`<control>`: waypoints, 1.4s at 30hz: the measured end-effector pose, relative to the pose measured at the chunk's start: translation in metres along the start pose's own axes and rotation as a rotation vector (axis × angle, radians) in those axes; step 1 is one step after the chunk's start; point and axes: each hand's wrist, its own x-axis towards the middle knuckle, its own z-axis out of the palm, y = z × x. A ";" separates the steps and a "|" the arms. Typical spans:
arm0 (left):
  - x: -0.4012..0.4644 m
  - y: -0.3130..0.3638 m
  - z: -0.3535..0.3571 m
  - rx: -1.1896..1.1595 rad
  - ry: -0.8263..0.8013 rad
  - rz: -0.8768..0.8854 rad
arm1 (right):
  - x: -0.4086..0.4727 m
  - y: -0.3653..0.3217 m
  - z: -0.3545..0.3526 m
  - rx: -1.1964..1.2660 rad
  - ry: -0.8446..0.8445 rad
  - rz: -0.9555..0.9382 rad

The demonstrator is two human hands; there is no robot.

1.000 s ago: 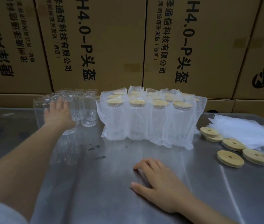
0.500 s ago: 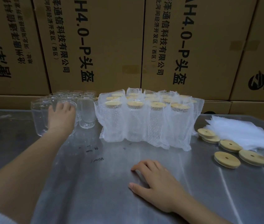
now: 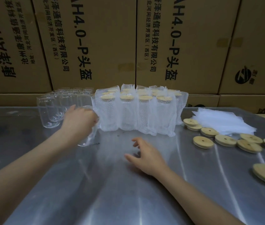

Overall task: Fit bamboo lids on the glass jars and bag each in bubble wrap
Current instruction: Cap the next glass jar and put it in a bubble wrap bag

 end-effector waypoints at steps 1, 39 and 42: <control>-0.005 0.008 -0.011 -0.055 0.010 0.021 | -0.002 -0.001 -0.002 0.063 0.027 0.024; -0.024 0.206 0.039 -1.887 -0.393 -0.175 | -0.032 0.054 -0.080 0.865 0.244 0.141; -0.026 0.203 0.041 -1.878 -0.379 -0.158 | -0.035 0.066 -0.092 0.550 0.496 0.187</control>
